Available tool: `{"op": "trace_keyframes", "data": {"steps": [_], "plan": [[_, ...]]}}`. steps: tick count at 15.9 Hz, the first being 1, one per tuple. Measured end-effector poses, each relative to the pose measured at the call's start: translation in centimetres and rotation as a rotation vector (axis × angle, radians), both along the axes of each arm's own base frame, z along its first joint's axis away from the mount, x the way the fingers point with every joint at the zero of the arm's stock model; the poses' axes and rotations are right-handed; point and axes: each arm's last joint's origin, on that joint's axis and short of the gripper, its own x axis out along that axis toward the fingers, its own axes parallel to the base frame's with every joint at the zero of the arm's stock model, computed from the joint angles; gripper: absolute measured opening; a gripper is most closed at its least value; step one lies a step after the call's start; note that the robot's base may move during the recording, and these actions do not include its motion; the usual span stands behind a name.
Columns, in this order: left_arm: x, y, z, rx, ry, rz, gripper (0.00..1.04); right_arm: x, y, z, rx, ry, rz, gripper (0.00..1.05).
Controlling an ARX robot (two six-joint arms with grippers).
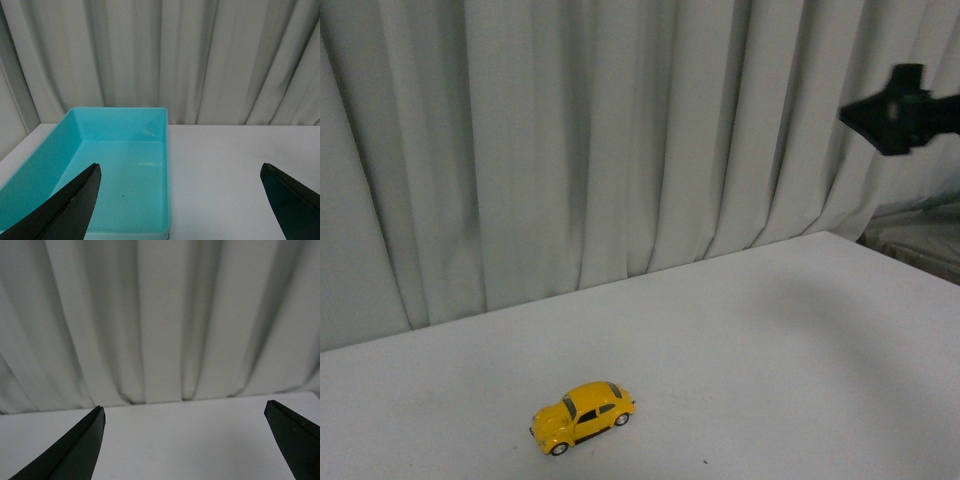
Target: Wind up and store yellow beetle toy
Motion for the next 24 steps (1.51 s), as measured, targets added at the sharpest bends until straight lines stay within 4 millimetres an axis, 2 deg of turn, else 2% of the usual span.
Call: {"op": "trace_keyframes", "data": {"steps": [2, 3, 4, 6, 8, 9, 11, 15, 16, 19, 24], "plan": [[0.0, 0.0, 0.0, 0.000, 0.000, 0.000, 0.98, 6.4, 1.8, 1.4, -0.008, -0.018, 0.135, 0.98], [0.0, 0.0, 0.0, 0.000, 0.000, 0.000, 0.98, 10.0, 3.3, 1.1, -0.019, 0.018, 0.254, 0.98], [0.0, 0.0, 0.0, 0.000, 0.000, 0.000, 0.98, 13.2, 5.2, 0.1, -0.057, 0.064, 0.382, 0.98], [0.0, 0.0, 0.0, 0.000, 0.000, 0.000, 0.98, 16.8, 8.1, -2.8, -0.097, 0.194, 0.669, 0.98], [0.0, 0.0, 0.0, 0.000, 0.000, 0.000, 0.98, 19.0, 8.7, -4.3, -0.201, 0.265, 0.842, 0.98], [0.0, 0.0, 0.0, 0.000, 0.000, 0.000, 0.98, 19.5, 8.5, -4.4, -0.259, 0.292, 0.902, 0.98], [0.0, 0.0, 0.0, 0.000, 0.000, 0.000, 0.98, 19.2, 8.7, -5.3, -0.390, 0.378, 1.035, 0.98], [0.0, 0.0, 0.0, 0.000, 0.000, 0.000, 0.98, 18.3, 11.1, -10.7, -0.571, 0.490, 1.335, 0.98], [0.0, 0.0, 0.0, 0.000, 0.000, 0.000, 0.98, 18.5, 11.6, -11.4, -0.611, 0.481, 1.377, 0.98], [0.0, 0.0, 0.0, 0.000, 0.000, 0.000, 0.98, 20.0, 12.2, -11.3, -0.695, 0.447, 1.445, 0.98], [0.0, 0.0, 0.0, 0.000, 0.000, 0.000, 0.98, 20.2, 13.6, -14.1, -0.677, 0.541, 1.589, 0.98]]}}
